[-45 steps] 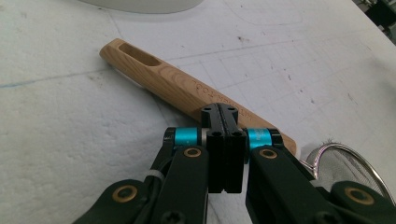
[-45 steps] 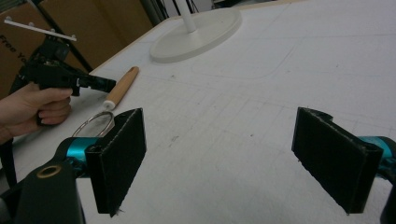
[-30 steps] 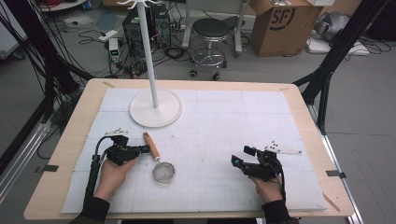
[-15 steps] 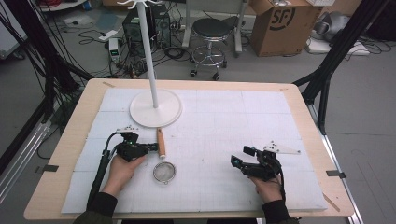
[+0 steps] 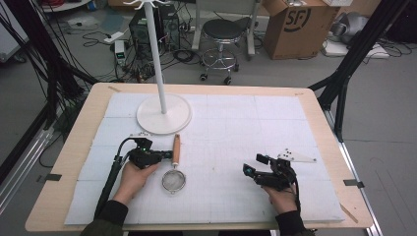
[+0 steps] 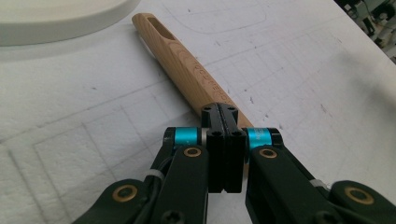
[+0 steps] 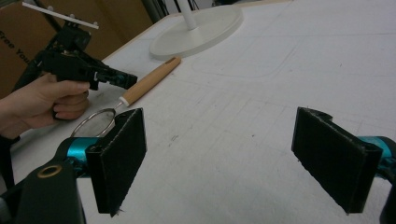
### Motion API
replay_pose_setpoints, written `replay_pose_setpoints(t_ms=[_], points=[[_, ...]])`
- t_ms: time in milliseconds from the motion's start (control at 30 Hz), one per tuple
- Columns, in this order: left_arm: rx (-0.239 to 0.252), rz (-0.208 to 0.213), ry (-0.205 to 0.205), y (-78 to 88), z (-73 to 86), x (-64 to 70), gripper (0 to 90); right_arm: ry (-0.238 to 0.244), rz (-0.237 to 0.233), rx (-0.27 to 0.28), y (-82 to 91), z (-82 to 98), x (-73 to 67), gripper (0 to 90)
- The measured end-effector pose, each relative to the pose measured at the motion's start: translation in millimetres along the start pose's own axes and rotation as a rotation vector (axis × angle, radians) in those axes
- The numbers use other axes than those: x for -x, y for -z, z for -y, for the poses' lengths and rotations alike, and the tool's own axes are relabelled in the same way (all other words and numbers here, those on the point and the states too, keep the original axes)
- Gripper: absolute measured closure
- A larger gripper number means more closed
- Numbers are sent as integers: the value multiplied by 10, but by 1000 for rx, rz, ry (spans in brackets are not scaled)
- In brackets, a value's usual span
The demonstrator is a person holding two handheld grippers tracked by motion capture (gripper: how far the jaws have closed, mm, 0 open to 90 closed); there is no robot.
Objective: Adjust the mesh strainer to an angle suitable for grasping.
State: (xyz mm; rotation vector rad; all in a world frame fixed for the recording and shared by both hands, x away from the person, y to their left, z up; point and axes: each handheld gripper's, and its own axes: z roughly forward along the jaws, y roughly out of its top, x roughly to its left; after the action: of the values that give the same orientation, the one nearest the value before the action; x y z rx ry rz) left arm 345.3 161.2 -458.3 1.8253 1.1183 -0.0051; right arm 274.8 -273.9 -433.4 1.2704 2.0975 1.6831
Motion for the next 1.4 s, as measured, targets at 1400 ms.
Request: replay_pose_setpoints(t_ms=[1400], points=[[-69, 107, -64, -293, -104, 181, 900, -4, 32, 7, 104, 50, 24, 169]])
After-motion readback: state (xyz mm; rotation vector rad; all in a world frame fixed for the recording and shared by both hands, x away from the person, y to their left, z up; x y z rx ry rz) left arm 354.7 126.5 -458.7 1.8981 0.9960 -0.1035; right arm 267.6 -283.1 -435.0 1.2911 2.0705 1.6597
